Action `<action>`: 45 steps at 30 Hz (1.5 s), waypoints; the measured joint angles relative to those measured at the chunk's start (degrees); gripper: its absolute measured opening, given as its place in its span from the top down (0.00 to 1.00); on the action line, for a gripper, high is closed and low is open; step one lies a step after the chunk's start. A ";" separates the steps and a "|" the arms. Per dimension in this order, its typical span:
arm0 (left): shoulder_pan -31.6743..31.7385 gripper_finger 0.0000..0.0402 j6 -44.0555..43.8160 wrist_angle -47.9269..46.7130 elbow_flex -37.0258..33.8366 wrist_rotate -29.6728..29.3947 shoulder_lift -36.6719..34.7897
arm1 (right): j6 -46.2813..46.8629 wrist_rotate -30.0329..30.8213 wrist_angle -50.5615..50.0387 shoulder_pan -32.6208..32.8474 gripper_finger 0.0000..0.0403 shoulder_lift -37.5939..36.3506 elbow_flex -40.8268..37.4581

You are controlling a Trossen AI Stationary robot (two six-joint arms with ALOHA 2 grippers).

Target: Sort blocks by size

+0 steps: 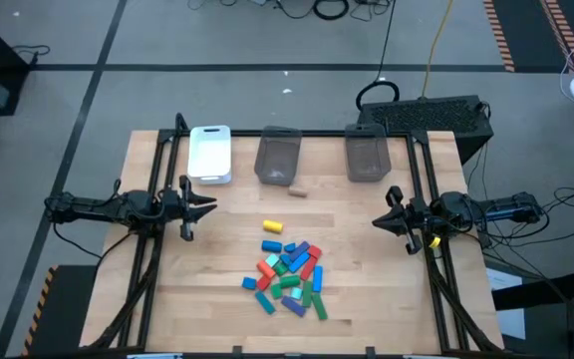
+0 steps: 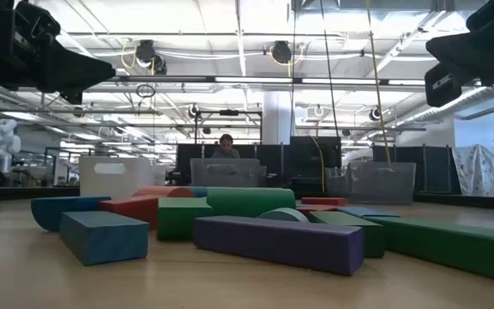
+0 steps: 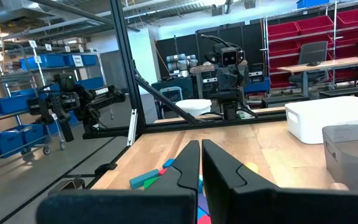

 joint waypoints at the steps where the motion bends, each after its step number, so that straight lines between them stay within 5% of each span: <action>1: 0.00 0.80 -0.01 0.01 -0.01 -0.01 0.00 | 0.00 -0.02 0.02 0.02 1.00 0.00 -0.02; 32: 0.00 0.80 -0.07 0.02 0.00 -0.01 0.00 | 0.00 0.00 1.54 0.01 1.00 0.01 0.00; 45: -0.01 0.80 0.24 6.78 -0.01 -0.02 0.00 | -1.23 3.34 2.09 0.02 1.00 0.38 0.00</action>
